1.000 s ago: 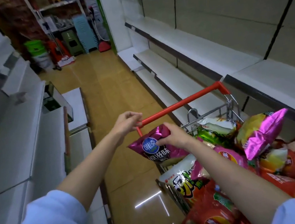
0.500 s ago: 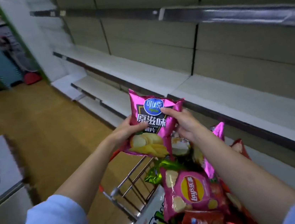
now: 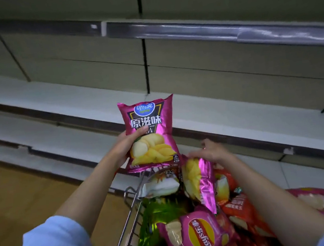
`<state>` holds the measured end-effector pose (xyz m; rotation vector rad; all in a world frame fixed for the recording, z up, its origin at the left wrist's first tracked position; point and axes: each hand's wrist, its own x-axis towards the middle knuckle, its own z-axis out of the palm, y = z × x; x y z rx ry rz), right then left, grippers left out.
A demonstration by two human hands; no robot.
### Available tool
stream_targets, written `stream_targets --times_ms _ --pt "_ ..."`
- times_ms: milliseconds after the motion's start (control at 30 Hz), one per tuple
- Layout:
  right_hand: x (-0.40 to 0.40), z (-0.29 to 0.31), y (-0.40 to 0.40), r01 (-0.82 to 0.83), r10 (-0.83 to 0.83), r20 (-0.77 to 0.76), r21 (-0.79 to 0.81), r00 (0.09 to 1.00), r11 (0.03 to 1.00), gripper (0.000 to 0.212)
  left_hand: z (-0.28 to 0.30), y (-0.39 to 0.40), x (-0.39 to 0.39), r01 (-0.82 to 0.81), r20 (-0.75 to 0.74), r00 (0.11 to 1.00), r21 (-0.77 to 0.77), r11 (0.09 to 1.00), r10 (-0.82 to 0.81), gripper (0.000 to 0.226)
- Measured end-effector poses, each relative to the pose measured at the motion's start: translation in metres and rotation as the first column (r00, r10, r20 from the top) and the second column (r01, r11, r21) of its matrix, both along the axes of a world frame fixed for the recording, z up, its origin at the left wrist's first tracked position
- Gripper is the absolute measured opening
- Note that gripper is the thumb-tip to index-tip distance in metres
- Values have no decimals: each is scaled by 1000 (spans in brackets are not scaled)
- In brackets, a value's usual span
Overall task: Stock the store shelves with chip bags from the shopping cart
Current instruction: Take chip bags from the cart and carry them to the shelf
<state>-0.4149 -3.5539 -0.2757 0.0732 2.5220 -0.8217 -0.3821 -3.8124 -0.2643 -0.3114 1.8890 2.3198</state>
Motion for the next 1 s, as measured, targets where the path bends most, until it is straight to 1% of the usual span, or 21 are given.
stream_targets --times_ms 33,67,167,233,367,433,500,600,667,733,833,867,933,967,1000 --pt "3 -5 0 16 -16 43 -18 999 1000 91 -2 1 -2 9 3 1000 0 1000 -9 63" --pt "6 -9 -1 27 -25 59 -25 998 999 84 -3 2 -3 25 5 1000 -4 1000 -25 63" --pt "10 -10 -4 46 -45 20 -7 999 999 43 -3 2 -5 71 -6 997 -19 997 -71 75" --pt "13 -1 -5 96 -96 -2 -21 995 995 29 -1 1 -5 84 -13 996 -11 996 -84 82" --pt "21 24 6 179 -191 -69 -150 979 972 17 6 2 -3 92 -7 996 5 996 -92 78" --pt "25 33 18 237 -273 -103 -274 956 932 13 13 9 -1 141 -6 990 14 990 -141 61" --pt "32 40 37 307 -395 -108 -459 912 834 12 24 25 2 205 -8 979 36 978 -204 46" --pt "46 48 63 373 -553 -38 -700 833 609 17 38 56 8 270 -27 963 72 960 -268 32" --pt "60 54 86 370 -629 -9 -803 777 468 19 47 86 13 299 -41 954 89 950 -297 26" --pt "75 60 110 327 -682 19 -887 731 326 20 59 118 21 302 -63 953 130 944 -296 21" --pt "101 69 147 266 -712 80 -952 698 153 21 74 166 31 331 -62 944 193 924 -325 22" --pt "113 73 162 240 -711 91 -964 697 112 22 79 183 36 350 -53 936 214 912 -347 30" --pt "138 79 190 188 -704 81 -979 705 76 23 86 218 47 389 -42 919 241 889 -391 49" --pt "151 81 204 166 -699 65 -983 712 77 25 91 236 55 404 -49 913 239 883 -405 48" --pt "163 83 216 161 -692 49 -982 720 98 28 95 252 62 420 -61 906 232 877 -418 40"
